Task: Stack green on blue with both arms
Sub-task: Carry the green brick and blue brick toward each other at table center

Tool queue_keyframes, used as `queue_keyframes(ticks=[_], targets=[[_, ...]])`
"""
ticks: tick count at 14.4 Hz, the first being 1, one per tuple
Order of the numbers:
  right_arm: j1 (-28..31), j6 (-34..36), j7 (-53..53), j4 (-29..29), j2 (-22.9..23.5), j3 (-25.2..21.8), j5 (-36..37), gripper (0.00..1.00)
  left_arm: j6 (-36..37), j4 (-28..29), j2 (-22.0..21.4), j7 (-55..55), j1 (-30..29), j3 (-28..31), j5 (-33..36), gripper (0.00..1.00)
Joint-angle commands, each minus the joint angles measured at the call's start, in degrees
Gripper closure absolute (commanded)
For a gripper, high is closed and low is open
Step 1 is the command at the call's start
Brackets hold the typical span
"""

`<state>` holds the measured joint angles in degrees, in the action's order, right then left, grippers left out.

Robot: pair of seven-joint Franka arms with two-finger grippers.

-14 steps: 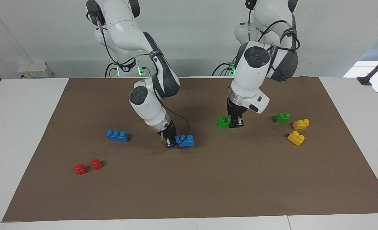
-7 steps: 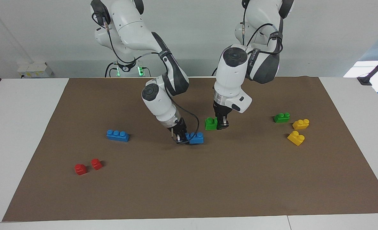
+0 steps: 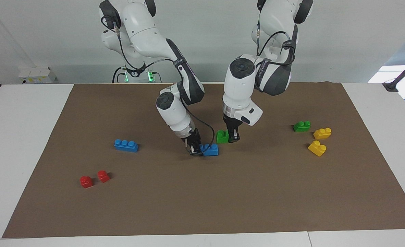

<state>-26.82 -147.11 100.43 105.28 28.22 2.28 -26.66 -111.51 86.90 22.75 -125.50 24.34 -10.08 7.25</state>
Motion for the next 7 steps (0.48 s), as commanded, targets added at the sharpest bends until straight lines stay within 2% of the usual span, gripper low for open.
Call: queue_keyframes(ticks=[1,7], targets=[[-0.60,-3.26,0.29,2.21,0.61,0.00,-2.08,1.00,-1.25,1.16,-0.17,-1.59,0.97,0.76,1.81,1.00],[-0.60,-4.41,-0.24,3.18,0.70,0.00,-2.17,1.00,-7.13,6.42,-0.16,-1.77,3.17,0.76,4.61,1.00]])
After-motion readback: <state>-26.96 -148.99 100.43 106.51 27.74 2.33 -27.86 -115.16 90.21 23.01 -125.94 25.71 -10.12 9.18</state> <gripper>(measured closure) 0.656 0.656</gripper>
